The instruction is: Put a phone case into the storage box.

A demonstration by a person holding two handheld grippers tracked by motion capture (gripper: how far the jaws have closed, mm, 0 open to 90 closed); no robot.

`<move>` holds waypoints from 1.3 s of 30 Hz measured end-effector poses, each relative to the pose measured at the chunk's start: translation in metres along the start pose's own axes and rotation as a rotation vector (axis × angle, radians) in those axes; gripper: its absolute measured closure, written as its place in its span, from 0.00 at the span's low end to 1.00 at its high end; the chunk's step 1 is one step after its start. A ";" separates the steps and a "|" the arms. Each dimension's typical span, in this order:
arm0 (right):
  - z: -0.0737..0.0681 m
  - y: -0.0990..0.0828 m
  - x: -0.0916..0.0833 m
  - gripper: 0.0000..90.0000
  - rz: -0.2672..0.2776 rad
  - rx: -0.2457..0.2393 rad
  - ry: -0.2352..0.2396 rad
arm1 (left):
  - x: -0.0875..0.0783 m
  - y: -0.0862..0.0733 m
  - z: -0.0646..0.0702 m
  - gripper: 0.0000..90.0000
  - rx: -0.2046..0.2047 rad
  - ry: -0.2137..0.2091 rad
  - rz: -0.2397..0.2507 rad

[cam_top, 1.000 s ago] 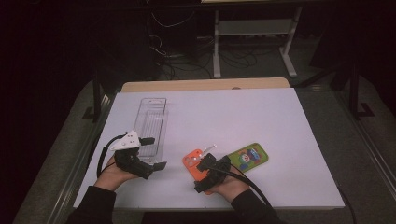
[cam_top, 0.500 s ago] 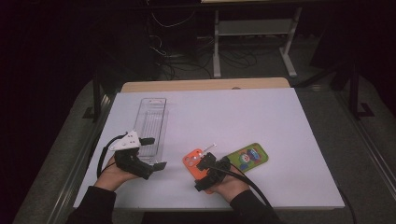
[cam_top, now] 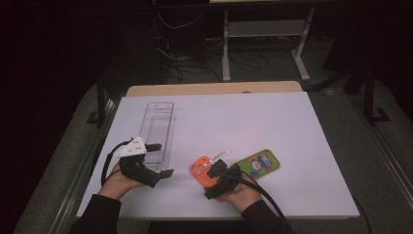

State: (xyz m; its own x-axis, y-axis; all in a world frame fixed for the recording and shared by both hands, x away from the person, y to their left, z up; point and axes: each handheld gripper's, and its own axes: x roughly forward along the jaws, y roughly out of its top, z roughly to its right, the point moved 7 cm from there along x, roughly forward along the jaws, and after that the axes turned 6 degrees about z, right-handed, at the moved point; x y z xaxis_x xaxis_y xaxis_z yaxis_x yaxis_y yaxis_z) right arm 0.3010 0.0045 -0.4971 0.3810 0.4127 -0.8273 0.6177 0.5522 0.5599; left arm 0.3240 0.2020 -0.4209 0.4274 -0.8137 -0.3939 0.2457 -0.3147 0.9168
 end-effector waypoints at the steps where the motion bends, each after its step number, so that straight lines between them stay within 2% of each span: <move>1: 0.000 0.000 0.000 0.17 0.000 0.000 0.000 | 0.000 0.000 0.000 0.00 -0.002 0.000 0.001; 3: 0.001 0.000 0.000 0.17 0.000 -0.002 0.006 | 0.000 0.000 0.000 0.00 -0.003 0.000 0.002; 4: 0.000 0.001 -0.001 0.17 0.003 0.017 0.014 | 0.000 0.000 0.000 0.00 -0.001 -0.001 0.002; 5: 0.001 0.001 -0.001 0.17 0.003 0.001 0.020 | 0.000 0.000 0.000 0.00 -0.001 -0.001 0.002; 10: 0.006 0.004 -0.006 0.17 0.012 -0.004 0.041 | 0.000 0.000 0.000 0.00 -0.001 -0.001 0.003; 19: 0.028 0.019 -0.030 0.17 0.058 0.008 0.059 | 0.000 -0.001 -0.001 0.00 0.001 -0.002 -0.002; 24: 0.044 0.028 -0.044 0.17 0.086 -0.026 0.079 | 0.001 0.000 0.000 0.00 -0.015 -0.022 0.001; 30: 0.064 0.033 -0.054 0.17 0.090 -0.069 0.111 | 0.004 0.002 -0.005 0.00 -0.026 -0.034 0.008; 32: 0.073 0.033 -0.056 0.17 0.088 -0.087 0.117 | 0.005 0.003 -0.007 0.00 -0.025 -0.033 -0.006; 33: 0.077 0.033 -0.057 0.17 0.085 -0.098 0.115 | 0.008 0.005 -0.007 0.00 -0.033 -0.031 0.002; 34: 0.087 0.032 -0.060 0.17 0.089 -0.112 0.113 | 0.009 0.006 -0.008 0.00 -0.028 -0.030 -0.002; 35: 0.087 0.032 -0.060 0.17 0.089 -0.112 0.113 | 0.010 0.008 -0.008 0.00 -0.031 -0.031 0.000; 37: 0.097 0.031 -0.063 0.17 0.107 -0.118 0.129 | 0.013 0.014 -0.009 0.00 -0.028 -0.035 0.003; 39: 0.109 0.029 -0.067 0.17 0.108 -0.170 0.124 | 0.016 0.018 -0.008 0.00 -0.020 -0.044 0.002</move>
State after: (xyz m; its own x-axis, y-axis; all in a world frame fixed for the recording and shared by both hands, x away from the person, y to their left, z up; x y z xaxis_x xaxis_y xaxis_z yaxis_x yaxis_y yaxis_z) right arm 0.3687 -0.0862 -0.4302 0.3451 0.5562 -0.7560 0.4492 0.6093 0.6534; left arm 0.3425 0.1871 -0.4112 0.3893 -0.8351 -0.3885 0.2628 -0.3036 0.9158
